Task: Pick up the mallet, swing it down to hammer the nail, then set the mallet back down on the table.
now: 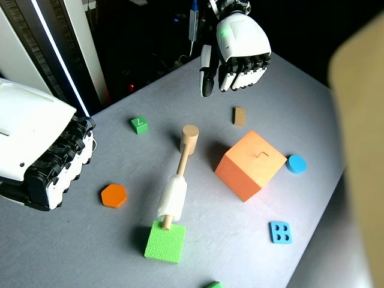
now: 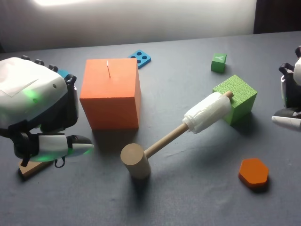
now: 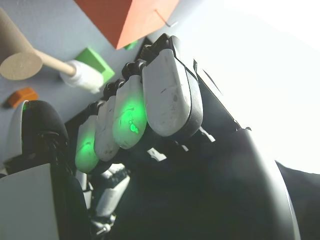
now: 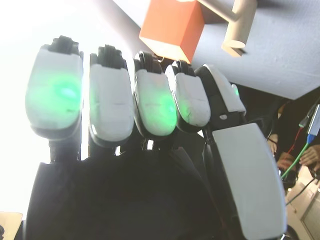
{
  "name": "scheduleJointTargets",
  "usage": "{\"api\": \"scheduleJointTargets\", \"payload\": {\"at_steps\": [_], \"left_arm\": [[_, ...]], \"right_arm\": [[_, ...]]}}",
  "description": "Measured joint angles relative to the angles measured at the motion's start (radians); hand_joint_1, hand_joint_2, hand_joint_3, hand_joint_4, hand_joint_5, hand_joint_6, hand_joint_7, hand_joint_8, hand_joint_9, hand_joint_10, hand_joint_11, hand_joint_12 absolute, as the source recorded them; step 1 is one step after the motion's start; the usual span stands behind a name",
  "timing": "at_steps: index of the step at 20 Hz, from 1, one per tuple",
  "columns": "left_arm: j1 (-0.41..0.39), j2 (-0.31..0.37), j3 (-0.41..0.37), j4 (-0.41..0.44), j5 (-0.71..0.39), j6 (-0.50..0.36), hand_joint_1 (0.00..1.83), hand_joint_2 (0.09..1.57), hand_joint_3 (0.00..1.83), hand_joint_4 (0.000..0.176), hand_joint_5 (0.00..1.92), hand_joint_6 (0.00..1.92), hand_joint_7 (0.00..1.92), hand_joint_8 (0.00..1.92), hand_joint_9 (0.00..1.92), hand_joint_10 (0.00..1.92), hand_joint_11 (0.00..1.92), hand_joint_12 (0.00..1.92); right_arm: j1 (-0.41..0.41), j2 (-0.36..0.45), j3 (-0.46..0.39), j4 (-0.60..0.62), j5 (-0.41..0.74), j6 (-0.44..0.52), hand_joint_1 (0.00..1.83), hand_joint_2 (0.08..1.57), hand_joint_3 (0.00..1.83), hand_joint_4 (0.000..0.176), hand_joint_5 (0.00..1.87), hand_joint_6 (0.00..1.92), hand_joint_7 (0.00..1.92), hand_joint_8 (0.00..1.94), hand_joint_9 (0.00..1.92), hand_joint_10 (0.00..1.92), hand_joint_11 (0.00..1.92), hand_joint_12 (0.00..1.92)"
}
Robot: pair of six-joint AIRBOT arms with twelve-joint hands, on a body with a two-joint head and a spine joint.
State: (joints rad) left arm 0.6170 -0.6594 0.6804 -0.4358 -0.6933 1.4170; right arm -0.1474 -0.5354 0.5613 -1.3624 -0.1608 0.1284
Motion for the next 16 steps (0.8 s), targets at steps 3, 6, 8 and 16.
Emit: {"api": "scheduleJointTargets", "payload": {"at_steps": [3,6,8,16], "left_arm": [[0.001,0.000,0.000,-0.002,0.018,-0.002,0.00,1.23,0.07,0.000,0.02,0.00,0.00,0.00,0.00,0.00,0.00,0.00],[0.001,0.000,0.000,0.002,0.016,-0.004,0.00,1.24,0.04,0.000,0.03,0.01,0.00,0.00,0.00,0.00,0.00,0.00],[0.001,0.000,0.000,0.000,0.023,-0.005,0.00,1.25,0.03,0.000,0.03,0.00,0.01,0.00,0.00,0.00,0.00,0.00],[0.001,0.003,0.034,0.145,0.045,-0.144,0.00,1.26,0.02,0.000,0.03,0.00,0.01,0.00,0.00,0.00,0.00,0.00]], "right_arm": [[0.000,0.000,0.000,0.000,0.003,-0.005,0.04,1.21,0.01,0.000,0.09,0.01,0.08,0.01,0.09,0.02,0.00,0.43],[0.000,0.000,0.000,-0.002,0.017,-0.006,0.11,1.17,0.00,0.000,0.19,0.01,0.16,0.00,0.14,0.01,0.00,0.42],[0.000,0.000,0.000,-0.002,0.031,-0.035,0.11,1.17,0.00,0.000,0.17,0.00,0.15,0.01,0.15,0.01,0.00,0.40],[0.000,-0.037,0.080,-0.019,0.171,0.000,0.80,1.05,0.00,0.000,0.06,0.00,0.02,0.00,0.03,0.00,0.00,0.28]]}}
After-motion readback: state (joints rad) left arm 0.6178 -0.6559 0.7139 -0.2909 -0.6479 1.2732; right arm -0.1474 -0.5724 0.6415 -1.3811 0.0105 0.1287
